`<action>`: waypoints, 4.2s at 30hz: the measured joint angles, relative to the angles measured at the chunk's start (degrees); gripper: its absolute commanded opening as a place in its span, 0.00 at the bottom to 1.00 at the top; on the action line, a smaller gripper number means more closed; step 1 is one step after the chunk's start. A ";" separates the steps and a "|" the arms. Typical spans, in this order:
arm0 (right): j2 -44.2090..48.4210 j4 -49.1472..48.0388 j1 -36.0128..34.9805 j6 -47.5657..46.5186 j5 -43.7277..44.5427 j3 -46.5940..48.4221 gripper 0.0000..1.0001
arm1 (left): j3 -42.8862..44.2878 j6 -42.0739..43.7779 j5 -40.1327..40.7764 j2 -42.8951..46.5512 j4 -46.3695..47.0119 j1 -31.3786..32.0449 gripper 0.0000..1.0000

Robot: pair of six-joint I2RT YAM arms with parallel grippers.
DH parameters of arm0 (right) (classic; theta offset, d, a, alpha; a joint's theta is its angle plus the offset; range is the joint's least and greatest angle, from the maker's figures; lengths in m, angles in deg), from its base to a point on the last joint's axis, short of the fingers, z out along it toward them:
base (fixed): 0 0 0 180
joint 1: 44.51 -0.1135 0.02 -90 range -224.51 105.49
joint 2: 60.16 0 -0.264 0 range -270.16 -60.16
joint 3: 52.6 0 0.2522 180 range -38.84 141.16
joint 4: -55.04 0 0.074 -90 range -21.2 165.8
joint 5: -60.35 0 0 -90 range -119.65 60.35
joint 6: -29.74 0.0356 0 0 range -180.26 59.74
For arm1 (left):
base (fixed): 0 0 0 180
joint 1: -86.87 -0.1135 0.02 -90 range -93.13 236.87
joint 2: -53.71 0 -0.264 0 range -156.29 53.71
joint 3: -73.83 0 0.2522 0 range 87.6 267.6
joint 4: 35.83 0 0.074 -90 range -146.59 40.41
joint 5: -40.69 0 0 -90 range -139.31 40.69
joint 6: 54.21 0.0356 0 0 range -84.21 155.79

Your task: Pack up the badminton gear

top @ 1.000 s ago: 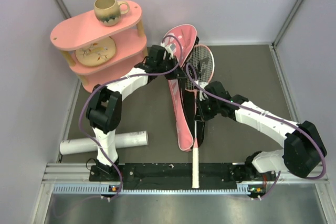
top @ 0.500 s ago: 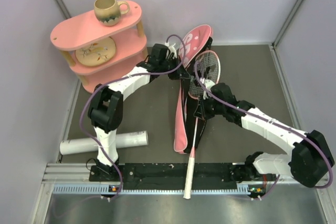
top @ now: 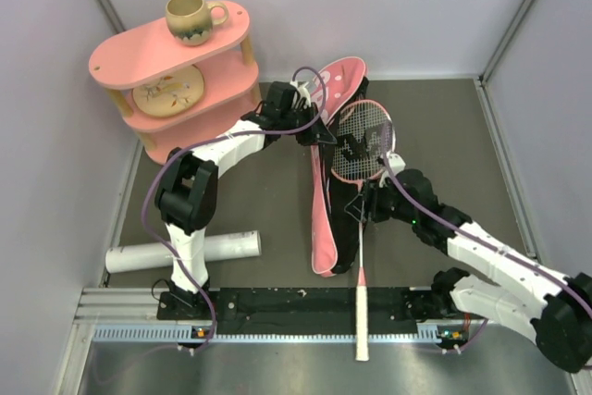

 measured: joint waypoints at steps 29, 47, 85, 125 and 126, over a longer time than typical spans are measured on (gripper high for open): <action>-15.72 -8.68 5.25 3.45 0.52 1.38 0.00 | 0.00 -0.09 0.70 -0.17 0.37 -0.24 0.00; -27.23 13.75 6.23 3.37 -6.93 23.52 0.00 | 0.07 1.09 2.56 -0.15 0.24 1.14 0.00; -44.72 -7.45 12.48 10.34 -0.44 34.45 0.00 | -18.40 -10.95 -0.26 10.14 20.15 5.27 0.00; -26.99 12.72 11.06 -3.34 1.60 25.92 0.75 | -21.51 -20.48 -15.26 7.52 23.69 4.24 0.00; -23.76 13.53 11.43 -4.28 0.28 24.79 0.76 | -21.46 -19.82 -15.41 7.52 22.62 4.33 0.00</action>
